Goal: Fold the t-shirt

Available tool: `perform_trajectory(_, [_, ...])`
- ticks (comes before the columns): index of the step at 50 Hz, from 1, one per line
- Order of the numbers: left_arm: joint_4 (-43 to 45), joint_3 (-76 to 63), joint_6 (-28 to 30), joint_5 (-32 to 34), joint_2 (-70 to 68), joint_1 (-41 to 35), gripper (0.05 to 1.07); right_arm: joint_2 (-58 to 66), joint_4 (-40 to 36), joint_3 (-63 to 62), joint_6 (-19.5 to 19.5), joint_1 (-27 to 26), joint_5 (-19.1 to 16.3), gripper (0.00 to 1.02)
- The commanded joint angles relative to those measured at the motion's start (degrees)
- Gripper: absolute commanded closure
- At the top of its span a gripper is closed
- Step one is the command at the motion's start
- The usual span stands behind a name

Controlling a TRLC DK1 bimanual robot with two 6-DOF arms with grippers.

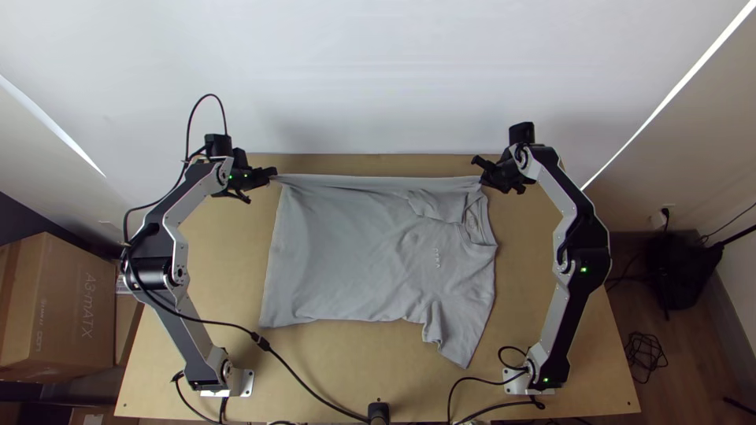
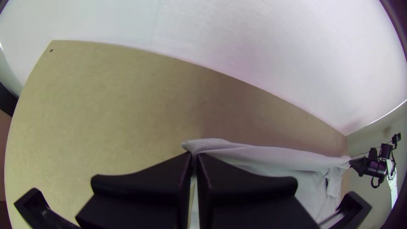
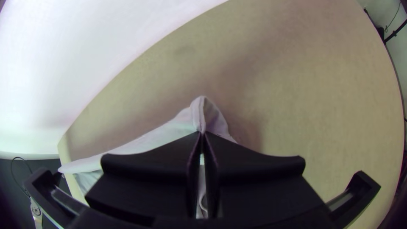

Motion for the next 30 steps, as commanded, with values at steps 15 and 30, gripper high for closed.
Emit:
perform_trajectory(15, [4.5,-13.0,-0.1,0.1,-10.4,1.0,1.05,-13.1,4.3,-16.6,-1.0,0.8,0.7,1.0])
perform_trajectory(30, [9.4,-24.0,-1.2,0.0,-16.2,-1.4,1.05,-19.9,10.8,-29.9,-0.9,1.3,0.7,1.0])
